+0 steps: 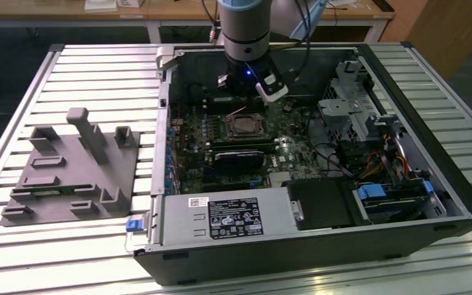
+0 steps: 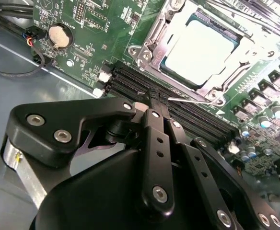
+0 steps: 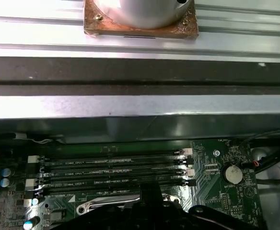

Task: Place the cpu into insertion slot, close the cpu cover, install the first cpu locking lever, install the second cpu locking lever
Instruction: 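Install the first cpu locking lever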

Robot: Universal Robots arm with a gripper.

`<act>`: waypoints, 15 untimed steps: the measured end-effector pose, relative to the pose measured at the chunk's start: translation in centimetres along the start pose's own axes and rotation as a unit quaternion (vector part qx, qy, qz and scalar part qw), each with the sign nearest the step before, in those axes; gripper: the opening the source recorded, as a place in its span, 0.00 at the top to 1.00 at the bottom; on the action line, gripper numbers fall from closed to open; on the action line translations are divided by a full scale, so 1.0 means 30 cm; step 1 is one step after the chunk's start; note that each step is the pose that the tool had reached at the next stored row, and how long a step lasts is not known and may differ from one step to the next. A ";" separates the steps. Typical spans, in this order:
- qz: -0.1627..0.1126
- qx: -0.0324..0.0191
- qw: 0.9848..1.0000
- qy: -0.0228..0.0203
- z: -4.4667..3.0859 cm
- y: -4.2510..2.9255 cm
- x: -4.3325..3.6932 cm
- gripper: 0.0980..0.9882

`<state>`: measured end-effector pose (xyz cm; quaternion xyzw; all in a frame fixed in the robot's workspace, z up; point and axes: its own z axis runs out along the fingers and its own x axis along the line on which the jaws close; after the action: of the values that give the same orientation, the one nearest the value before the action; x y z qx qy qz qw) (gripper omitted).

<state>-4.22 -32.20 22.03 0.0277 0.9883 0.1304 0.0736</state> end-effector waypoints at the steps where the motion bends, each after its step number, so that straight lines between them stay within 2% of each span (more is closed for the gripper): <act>1: -0.001 0.000 1.000 -0.003 0.002 -0.001 0.003 0.99; 5: -0.004 -0.001 1.000 -0.015 0.010 -0.004 0.015 0.99; 12: -0.011 -0.002 0.999 -0.042 0.019 -0.009 0.051 0.99; 15: -0.007 -0.001 0.999 -0.047 0.022 -0.010 0.057 0.99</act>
<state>-5.82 -32.18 21.08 0.0273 0.9838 0.1294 0.1207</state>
